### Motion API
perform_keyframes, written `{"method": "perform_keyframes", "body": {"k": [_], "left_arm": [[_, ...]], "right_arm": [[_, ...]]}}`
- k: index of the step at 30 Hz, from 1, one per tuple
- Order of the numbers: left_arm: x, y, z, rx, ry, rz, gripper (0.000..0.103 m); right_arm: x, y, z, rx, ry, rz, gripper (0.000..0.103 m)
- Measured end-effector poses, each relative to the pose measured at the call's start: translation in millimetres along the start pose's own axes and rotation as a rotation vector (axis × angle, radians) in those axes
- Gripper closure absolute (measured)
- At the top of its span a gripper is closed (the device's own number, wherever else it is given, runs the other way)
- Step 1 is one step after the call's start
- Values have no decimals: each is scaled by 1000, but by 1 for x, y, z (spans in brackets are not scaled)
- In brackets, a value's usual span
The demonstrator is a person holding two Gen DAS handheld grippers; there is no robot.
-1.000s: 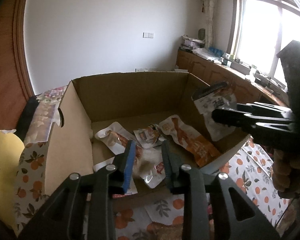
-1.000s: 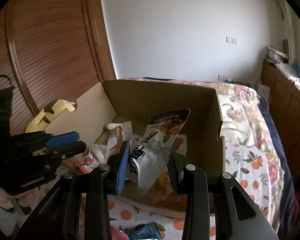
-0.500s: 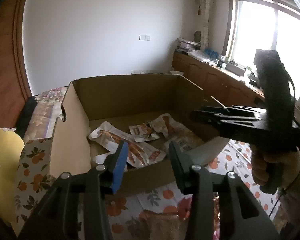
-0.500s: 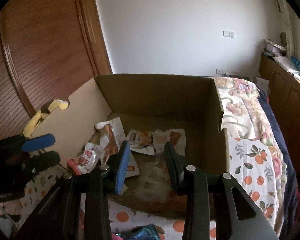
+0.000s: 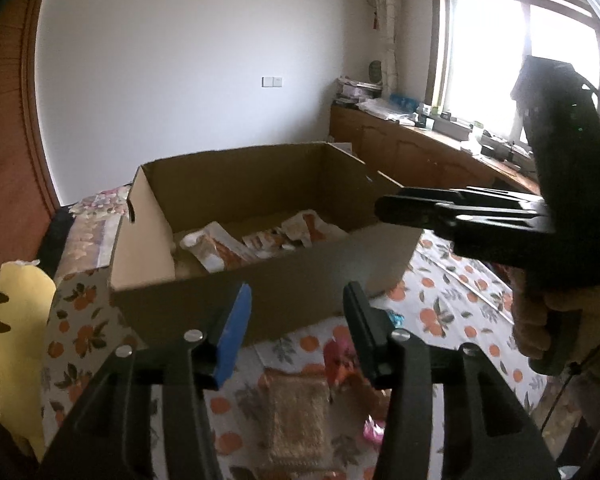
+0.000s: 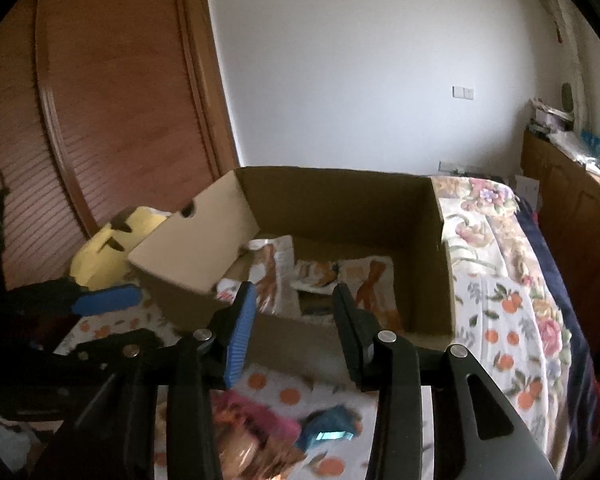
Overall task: Organize snacks
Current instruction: 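Move the left tool to the large grain tray while the right tool reaches the brown wrapper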
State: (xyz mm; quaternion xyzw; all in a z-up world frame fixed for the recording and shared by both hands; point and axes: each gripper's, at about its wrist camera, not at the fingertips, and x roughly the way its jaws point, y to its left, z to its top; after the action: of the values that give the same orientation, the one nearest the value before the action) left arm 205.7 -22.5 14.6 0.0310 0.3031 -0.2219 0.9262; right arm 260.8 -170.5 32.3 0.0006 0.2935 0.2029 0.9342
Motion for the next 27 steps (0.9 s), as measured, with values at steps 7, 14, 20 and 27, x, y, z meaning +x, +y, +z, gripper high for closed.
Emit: {"method": "perform_keyframes", "body": {"k": [7,14,20,27], "left_arm": [[2,-4,-36,-20,48,3,54],[10,-3,-60,-39,106,13,54],[22,-1,-75,-50,157,21,55],[34,-6,-84,-53,213,-2,55]], "right_arm": [[-17,9,-35,33,7,13,57],[-16,8,-67,72,53,21,56],[-10,9,-91,91,103,17,55],[-2,7,-106,119,137,11,55]]}}
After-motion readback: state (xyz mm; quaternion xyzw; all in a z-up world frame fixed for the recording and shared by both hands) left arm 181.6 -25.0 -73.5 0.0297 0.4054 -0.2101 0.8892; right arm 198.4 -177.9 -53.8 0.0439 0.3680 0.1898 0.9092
